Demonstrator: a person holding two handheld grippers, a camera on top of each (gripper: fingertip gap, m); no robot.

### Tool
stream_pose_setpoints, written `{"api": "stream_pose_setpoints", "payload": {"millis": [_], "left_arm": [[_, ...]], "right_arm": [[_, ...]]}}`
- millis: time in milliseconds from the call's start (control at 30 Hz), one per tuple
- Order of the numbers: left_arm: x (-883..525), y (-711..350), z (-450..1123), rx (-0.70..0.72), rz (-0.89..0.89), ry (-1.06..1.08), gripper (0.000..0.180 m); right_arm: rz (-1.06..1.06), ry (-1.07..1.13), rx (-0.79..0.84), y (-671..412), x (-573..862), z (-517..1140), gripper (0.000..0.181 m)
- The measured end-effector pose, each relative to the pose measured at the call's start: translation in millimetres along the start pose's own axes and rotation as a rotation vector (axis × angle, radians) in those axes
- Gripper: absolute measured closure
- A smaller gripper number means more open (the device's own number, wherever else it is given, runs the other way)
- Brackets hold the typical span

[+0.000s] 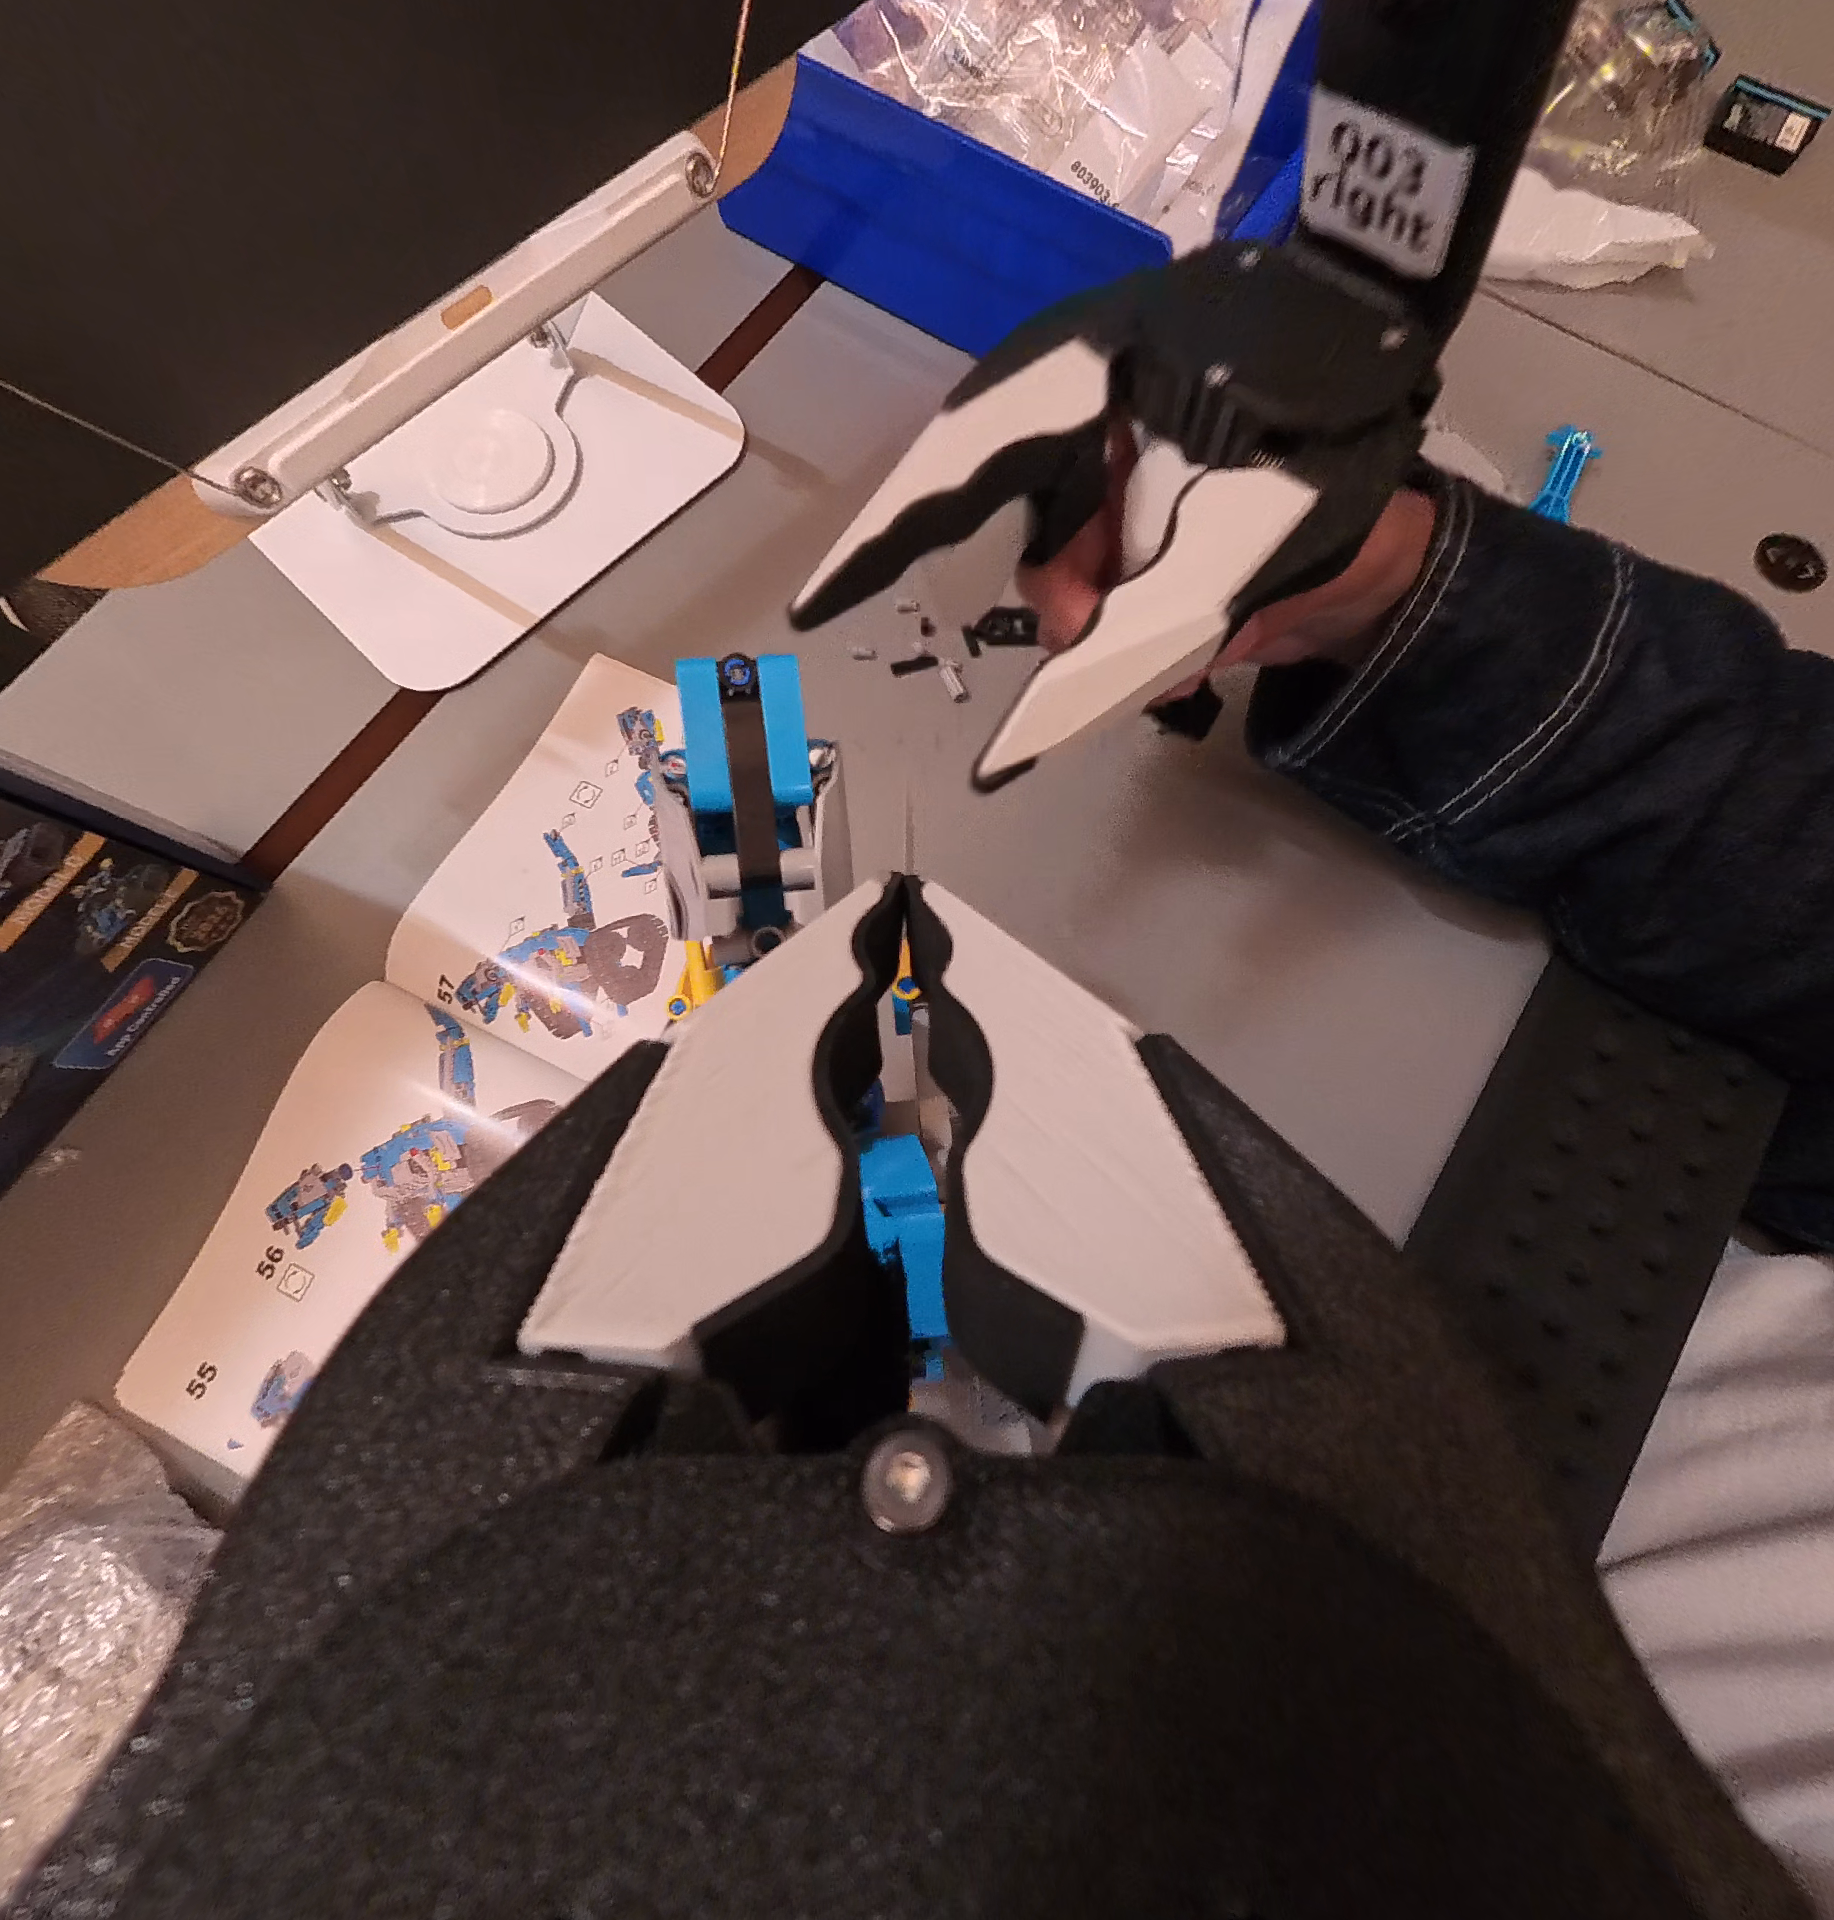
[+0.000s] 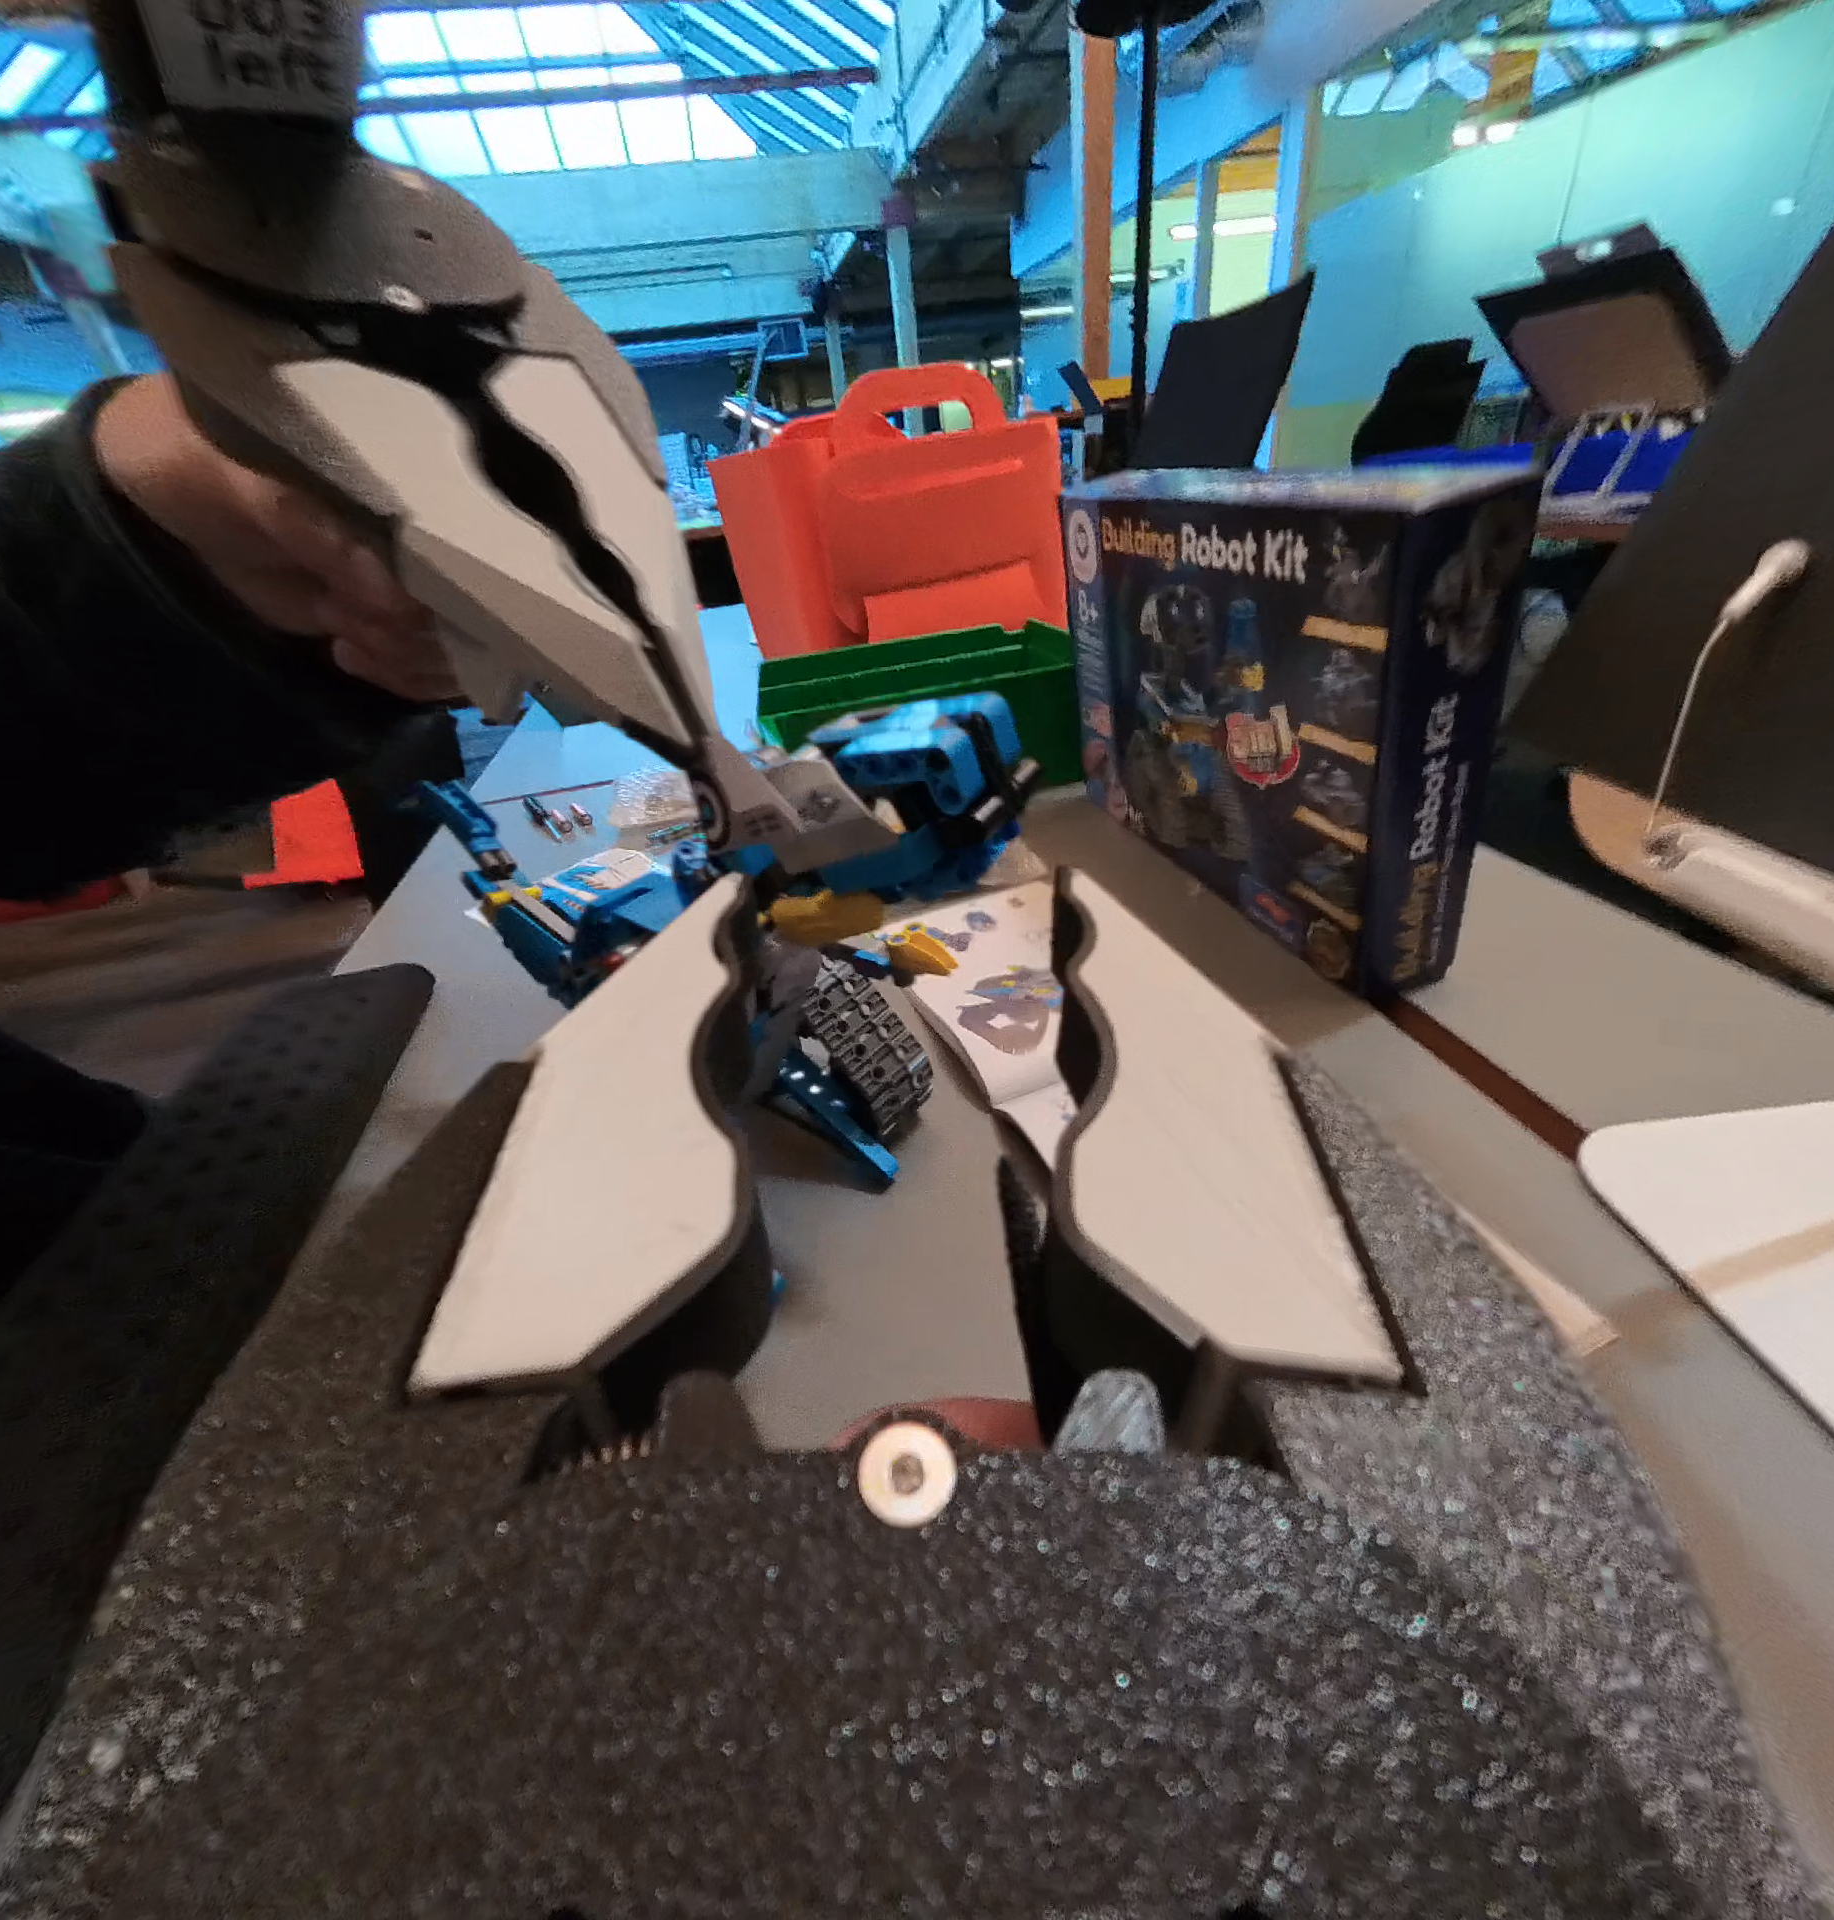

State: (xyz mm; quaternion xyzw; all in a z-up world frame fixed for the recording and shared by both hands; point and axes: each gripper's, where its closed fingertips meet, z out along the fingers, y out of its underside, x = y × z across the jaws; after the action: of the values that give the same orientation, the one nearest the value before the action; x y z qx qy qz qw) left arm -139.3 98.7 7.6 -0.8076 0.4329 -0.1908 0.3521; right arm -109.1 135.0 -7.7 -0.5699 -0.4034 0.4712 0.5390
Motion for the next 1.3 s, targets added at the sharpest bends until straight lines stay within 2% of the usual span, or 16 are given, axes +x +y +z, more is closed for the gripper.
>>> {"api": "stream_pose_setpoints", "payload": {"millis": [133, 200, 300, 400, 700, 800, 867, 1300], "left_arm": [[7, 0, -2, -0.015, 0.062, 0.007, 0.18], [10, 2, -1, -0.037, 0.103, -0.007, 0.18], [13, 7, 0, -0.072, 0.157, -0.029, 0.18], [17, 10, 2, -0.092, 0.185, -0.029, 0.18], [27, 17, 5, -0.131, 0.278, -0.033, 0.18], [28, 18, 6, -0.143, 0.296, -0.037, 0.18], [29, 18, 7, -0.14, 0.287, -0.029, 0.18], [28, 14, 5, -0.099, 0.218, -0.038, 0.177]], "right_arm": [[-0.085, -0.112, 0.034, -23, -33, -11, 0.144], [-0.168, -0.122, -0.01, -22, -46, -3, 0.152], [-0.267, -0.093, -0.128, -8, -54, 8, 0.153], [-0.328, -0.047, -0.145, -6, -53, 13, 0.155], [-0.324, -0.078, -0.21, 4, -57, 10, 0.164], [-0.334, -0.097, -0.212, 4, -60, 8, 0.179], [-0.334, -0.107, -0.222, 6, -61, 7, 0.181], [-0.279, -0.139, -0.242, 6, -63, 5, 0.181]]}}
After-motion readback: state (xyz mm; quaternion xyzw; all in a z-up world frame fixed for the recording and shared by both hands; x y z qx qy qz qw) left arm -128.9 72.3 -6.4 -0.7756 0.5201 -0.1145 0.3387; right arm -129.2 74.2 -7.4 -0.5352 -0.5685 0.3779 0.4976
